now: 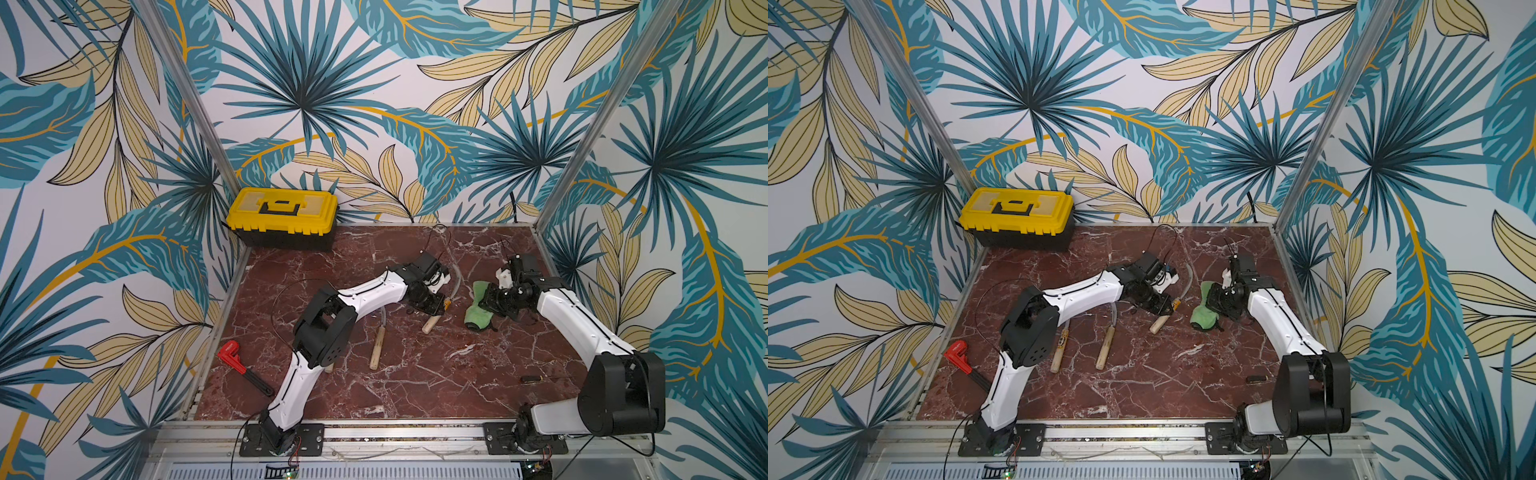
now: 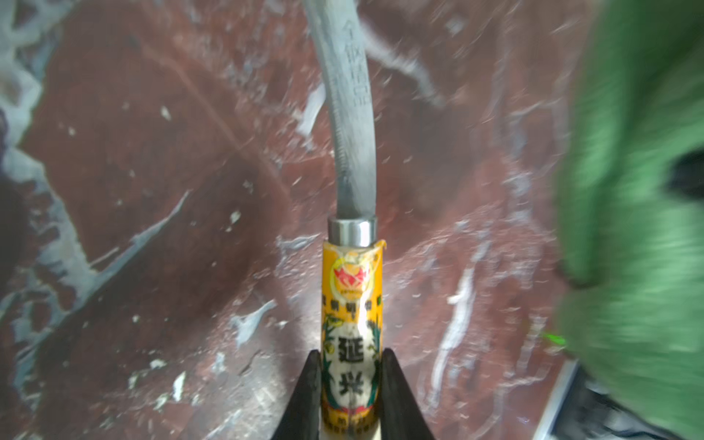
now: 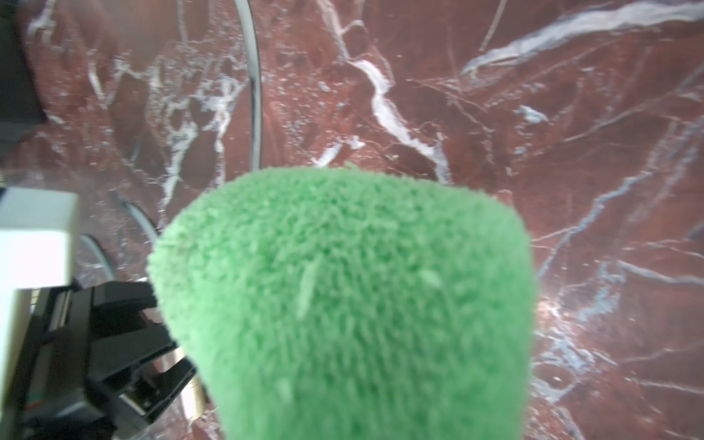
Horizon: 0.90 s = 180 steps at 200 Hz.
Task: Wipe small sickles with rags
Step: Pick up the small sickle from the center of the board, then wipe the small sickle.
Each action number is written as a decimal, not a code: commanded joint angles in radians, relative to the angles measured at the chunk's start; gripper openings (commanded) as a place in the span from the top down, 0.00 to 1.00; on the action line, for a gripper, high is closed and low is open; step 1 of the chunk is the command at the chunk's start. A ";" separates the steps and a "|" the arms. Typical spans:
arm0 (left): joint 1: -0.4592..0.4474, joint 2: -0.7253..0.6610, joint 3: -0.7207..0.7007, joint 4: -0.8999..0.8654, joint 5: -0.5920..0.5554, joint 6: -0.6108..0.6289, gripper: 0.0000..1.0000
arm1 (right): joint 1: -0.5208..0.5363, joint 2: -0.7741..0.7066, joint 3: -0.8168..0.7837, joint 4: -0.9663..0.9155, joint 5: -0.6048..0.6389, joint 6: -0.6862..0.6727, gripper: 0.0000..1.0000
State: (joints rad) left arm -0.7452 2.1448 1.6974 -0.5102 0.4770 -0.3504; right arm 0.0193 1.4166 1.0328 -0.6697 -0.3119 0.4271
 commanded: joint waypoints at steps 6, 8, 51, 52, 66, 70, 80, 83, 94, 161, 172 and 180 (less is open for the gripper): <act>0.080 -0.122 -0.135 0.477 0.273 -0.260 1.00 | -0.004 -0.026 0.026 0.046 -0.115 0.019 0.84; 0.084 -0.125 -0.145 0.493 0.282 -0.271 1.00 | -0.004 -0.025 0.028 0.047 -0.120 0.018 0.84; 0.097 -0.201 -0.257 0.727 0.377 -0.341 1.00 | -0.004 -0.022 0.084 0.077 -0.202 0.022 0.83; 0.097 -0.203 -0.260 0.733 0.379 -0.343 1.00 | -0.004 -0.022 0.087 0.078 -0.205 0.022 0.83; 0.100 -0.214 -0.297 0.823 0.409 -0.398 1.00 | -0.004 -0.018 0.117 0.089 -0.234 0.020 0.84; 0.101 -0.216 -0.309 0.852 0.417 -0.417 1.00 | -0.004 -0.015 0.125 0.092 -0.239 0.019 0.83; 0.104 -0.218 -0.341 0.940 0.435 -0.470 1.00 | -0.003 -0.006 0.150 0.090 -0.250 0.018 0.83; 0.105 -0.218 -0.350 0.967 0.442 -0.488 1.00 | -0.003 -0.002 0.158 0.088 -0.251 0.017 0.84; 0.109 -0.214 -0.377 1.064 0.457 -0.556 1.00 | -0.003 0.014 0.191 0.074 -0.257 0.010 0.83; 0.119 -0.128 -0.446 1.461 0.473 -0.845 1.00 | 0.020 0.058 0.282 0.063 -0.319 -0.029 0.84; 0.119 -0.111 -0.440 1.495 0.472 -0.874 1.00 | 0.032 0.056 0.285 0.059 -0.322 -0.041 0.83; 0.119 -0.101 -0.436 1.510 0.472 -0.890 1.00 | 0.040 0.053 0.288 0.053 -0.323 -0.050 0.83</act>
State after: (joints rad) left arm -0.6308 2.0014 1.2591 0.8165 0.9329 -1.1316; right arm 0.0326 1.4639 1.2972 -0.6029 -0.5961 0.4206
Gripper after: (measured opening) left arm 0.215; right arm 0.167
